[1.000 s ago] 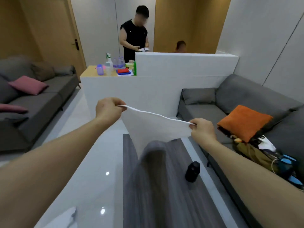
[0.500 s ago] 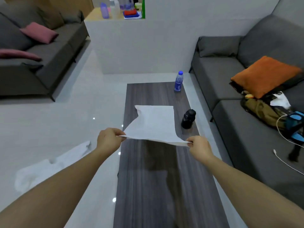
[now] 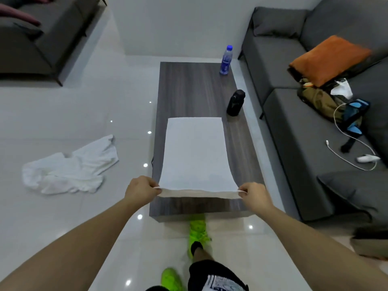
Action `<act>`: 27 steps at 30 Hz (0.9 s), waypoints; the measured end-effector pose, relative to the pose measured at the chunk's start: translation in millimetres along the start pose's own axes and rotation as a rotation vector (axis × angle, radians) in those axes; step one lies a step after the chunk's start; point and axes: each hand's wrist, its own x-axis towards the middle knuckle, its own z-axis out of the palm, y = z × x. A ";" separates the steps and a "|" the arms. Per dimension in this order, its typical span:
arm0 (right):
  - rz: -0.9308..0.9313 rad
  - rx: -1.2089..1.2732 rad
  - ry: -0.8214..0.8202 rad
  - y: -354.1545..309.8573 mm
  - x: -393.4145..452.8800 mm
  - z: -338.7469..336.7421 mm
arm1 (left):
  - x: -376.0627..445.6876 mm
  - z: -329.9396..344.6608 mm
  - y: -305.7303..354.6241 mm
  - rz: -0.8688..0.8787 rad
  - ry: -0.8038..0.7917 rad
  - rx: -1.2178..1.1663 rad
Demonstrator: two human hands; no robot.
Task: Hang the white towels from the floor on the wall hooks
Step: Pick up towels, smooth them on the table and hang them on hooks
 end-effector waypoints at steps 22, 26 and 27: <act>0.038 0.103 0.012 -64.7 246.1 -66.8 | 233.1 -54.1 93.8 -0.012 0.143 -0.026; 0.032 0.130 0.041 -84.8 331.3 -80.1 | 306.6 -60.3 118.7 -0.029 0.183 -0.051; 0.035 0.137 0.066 -90.4 348.6 -81.1 | 322.8 -60.1 122.8 -0.038 0.199 -0.065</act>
